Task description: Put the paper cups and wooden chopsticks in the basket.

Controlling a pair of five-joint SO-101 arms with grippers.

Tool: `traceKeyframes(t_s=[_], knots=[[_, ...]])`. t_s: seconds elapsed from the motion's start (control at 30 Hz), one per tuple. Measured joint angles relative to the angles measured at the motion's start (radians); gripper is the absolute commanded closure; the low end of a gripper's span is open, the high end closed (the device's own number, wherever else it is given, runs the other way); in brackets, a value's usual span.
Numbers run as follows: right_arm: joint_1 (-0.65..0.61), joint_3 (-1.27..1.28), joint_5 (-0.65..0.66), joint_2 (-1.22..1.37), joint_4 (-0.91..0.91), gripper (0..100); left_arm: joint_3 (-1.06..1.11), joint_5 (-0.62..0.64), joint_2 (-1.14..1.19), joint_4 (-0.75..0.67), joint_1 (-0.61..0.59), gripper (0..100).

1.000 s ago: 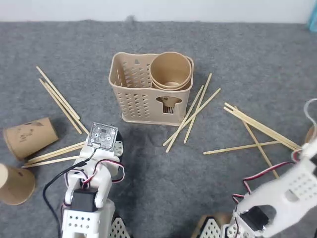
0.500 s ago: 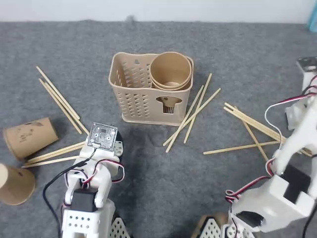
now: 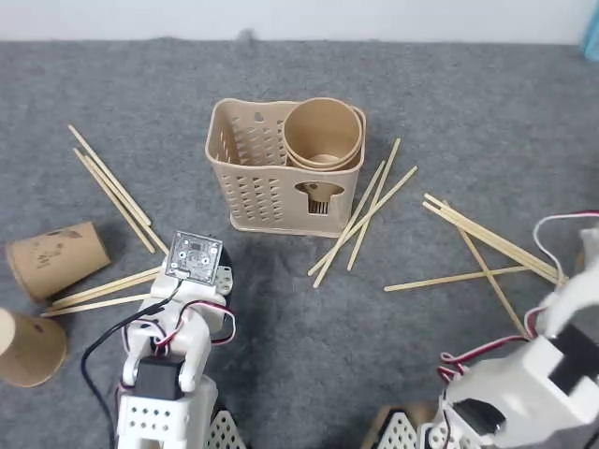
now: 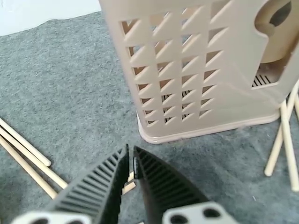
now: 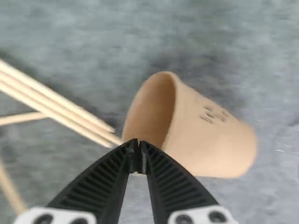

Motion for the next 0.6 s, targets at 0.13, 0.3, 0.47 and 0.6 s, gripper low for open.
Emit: traceKeyframes(t_s=[0.13, 0.3, 0.47, 0.6], knots=[[0.072, 0.000, 0.071, 0.000, -0.091, 98.3, 0.000, 0.000, 0.000, 0.000, 0.000, 98], [0.161, 0.000, 0.124, 0.000, -0.206, 98.1, 0.000, 0.000, 0.000, 0.002, -0.002, 98], [0.203, 0.000, 0.166, 0.000, -0.311, 98.0, 0.000, 0.000, 0.000, 0.020, -0.002, 98], [0.226, -0.003, 0.170, 0.023, -0.405, 97.9, 0.000, 0.000, 0.000, 0.021, -0.009, 99]])
